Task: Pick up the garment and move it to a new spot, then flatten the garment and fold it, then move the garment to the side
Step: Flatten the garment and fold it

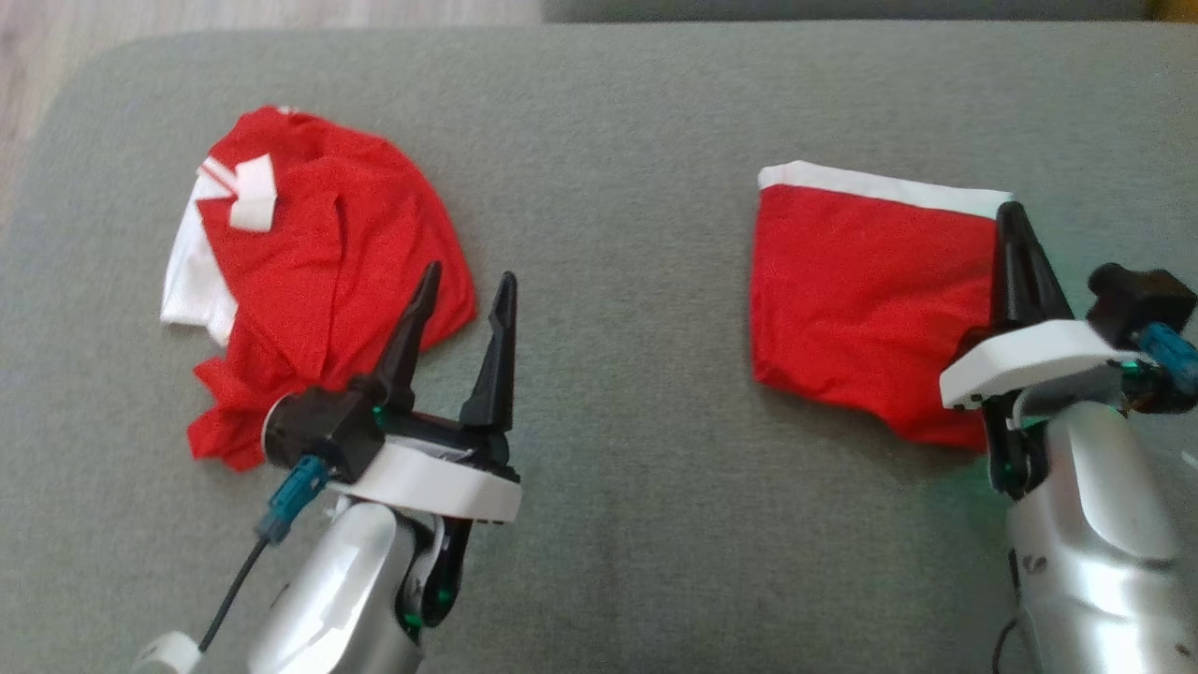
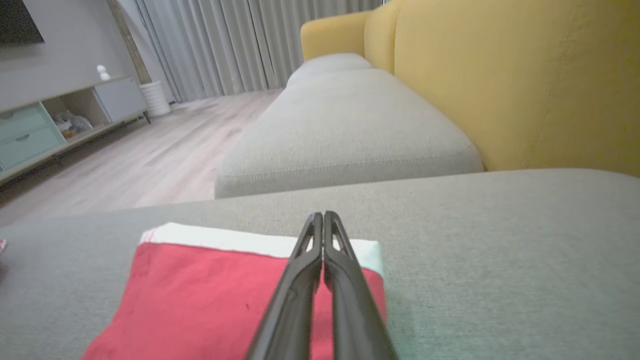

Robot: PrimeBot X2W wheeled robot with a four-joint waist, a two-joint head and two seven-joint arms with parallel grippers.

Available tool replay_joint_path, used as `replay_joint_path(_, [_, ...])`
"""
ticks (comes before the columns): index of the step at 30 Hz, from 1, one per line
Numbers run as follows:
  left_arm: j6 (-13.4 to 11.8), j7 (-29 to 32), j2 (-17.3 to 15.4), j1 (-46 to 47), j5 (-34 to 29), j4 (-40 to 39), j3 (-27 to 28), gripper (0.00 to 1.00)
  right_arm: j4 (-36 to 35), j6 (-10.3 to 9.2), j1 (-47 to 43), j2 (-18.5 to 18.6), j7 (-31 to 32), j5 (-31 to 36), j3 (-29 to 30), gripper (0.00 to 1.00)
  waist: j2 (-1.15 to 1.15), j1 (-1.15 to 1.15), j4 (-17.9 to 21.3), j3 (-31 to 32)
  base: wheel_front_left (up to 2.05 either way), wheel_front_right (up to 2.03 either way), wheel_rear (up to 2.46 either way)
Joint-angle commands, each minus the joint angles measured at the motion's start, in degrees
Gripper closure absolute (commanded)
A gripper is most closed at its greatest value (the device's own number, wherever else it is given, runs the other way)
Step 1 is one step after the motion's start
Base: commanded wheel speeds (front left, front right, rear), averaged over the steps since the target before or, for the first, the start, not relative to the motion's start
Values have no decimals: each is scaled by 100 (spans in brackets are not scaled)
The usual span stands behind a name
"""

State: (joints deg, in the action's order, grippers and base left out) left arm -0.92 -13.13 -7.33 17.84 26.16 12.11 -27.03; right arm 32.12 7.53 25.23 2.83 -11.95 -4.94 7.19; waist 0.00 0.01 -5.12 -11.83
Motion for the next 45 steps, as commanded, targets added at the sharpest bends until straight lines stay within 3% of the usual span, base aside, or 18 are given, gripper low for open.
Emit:
replay_joint_path(1, [53, -36, -8, 273, -25, -147, 139, 0, 79, -4, 247, 6, -29, 136, -81, 100, 0, -1, -182, -180, 0, 0, 0])
replay_joint_path(7, [87, -75, 66, 411, -7, -64, 108, 0, 1338, -4, 781, 5, 21, 457, -34, 100, 0, -1, -329, -323, 0, 0, 0])
replay_joint_path(11, [113, -96, 86, 478, 5, 0, 106, 0, 1681, -4, 1110, 5, -181, 386, -166, 100, 0, -1, -380, -332, 0, 0, 0])
replay_joint_path(18, [132, -126, 117, 533, 49, 57, 130, 0, 1741, -4, 1392, 5, -298, -240, -1057, 100, 0, -1, -421, -358, 0, 0, 0])
replay_joint_path(26, [146, -153, 191, 594, 51, 160, 84, 0, 2537, -4, 1503, 5, -230, -579, -1908, 100, 0, -1, -447, -353, 0, 0, 0])
replay_joint_path(32, [130, -171, 190, 494, 56, 256, 147, 0, 2283, -4, 1567, 5, -298, -673, -1865, 100, 0, -1, -250, -85, 0, 0, 0])
replay_joint_path(40, [77, -181, 152, 216, 68, 348, 277, 0, 768, -4, 866, 69, -304, -197, -842, 100, 0, -1, 89, 372, 0, 0, 0])
replay_joint_path(41, [73, -182, 153, 176, 70, 360, 291, 0, 615, -4, 724, 67, -304, -141, -705, 35, 0, -1, 121, 431, 0, 0, 0])
replay_joint_path(42, [72, -183, 152, 137, 68, 372, 303, 0, 507, -4, 584, 58, -304, -175, -568, 0, 0, -1, 150, 490, 0, 0, 0])
replay_joint_path(45, [49, -184, 127, 14, 29, 398, 352, 0, 100, -4, 199, 38, -304, -115, -488, 0, 0, -1, 242, 661, 0, 0, 0])
